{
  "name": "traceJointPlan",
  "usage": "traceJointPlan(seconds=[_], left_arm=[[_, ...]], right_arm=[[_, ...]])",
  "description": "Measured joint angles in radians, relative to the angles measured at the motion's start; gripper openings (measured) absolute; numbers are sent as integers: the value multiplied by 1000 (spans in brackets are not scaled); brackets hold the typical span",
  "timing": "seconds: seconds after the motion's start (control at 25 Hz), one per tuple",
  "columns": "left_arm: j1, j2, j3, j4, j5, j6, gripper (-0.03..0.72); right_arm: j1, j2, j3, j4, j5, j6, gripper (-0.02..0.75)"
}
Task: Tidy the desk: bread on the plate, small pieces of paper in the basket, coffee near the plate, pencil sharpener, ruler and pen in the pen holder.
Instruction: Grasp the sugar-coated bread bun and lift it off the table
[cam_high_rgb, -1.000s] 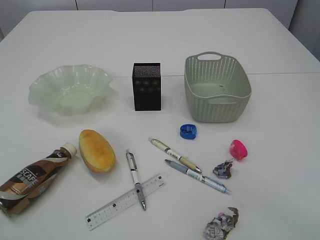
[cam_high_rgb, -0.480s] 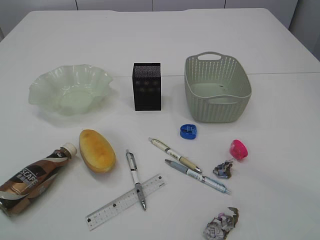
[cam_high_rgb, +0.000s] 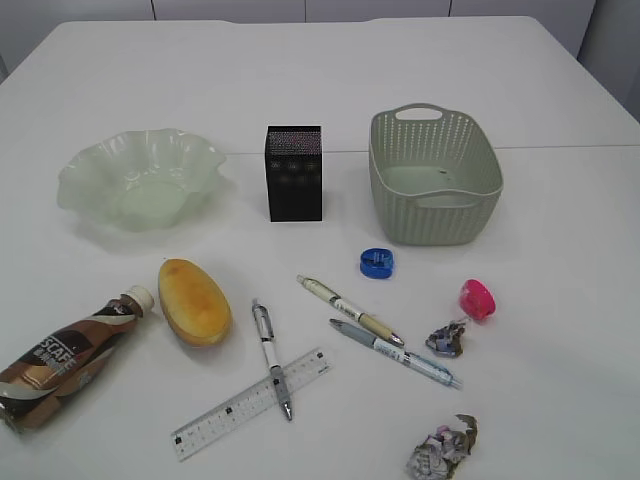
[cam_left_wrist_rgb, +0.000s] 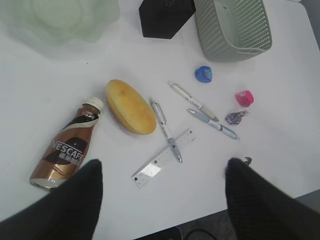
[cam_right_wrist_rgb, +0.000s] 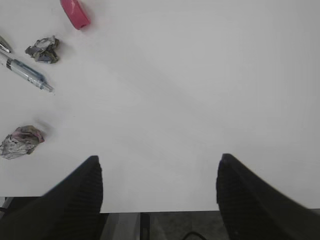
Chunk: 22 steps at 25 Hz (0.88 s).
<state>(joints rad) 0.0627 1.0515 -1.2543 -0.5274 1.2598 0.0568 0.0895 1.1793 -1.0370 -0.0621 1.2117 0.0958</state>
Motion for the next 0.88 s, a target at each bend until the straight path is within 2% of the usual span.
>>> traceJointPlan(seconds=[0.24, 0.36, 0.56, 0.88], left_arm=[[-16, 55, 0, 12, -2, -9, 562], [-88, 91, 0, 54, -3, -35, 562], [-235, 156, 0, 201, -3, -123, 562], [-376, 275, 0, 287, -8, -226, 564]], right_arm=[[0, 0, 0, -18, -21, 0, 518], [0, 4, 0, -20, -43, 0, 518], [0, 32, 0, -28, -52, 0, 517], [0, 33, 0, -29, -63, 0, 517]])
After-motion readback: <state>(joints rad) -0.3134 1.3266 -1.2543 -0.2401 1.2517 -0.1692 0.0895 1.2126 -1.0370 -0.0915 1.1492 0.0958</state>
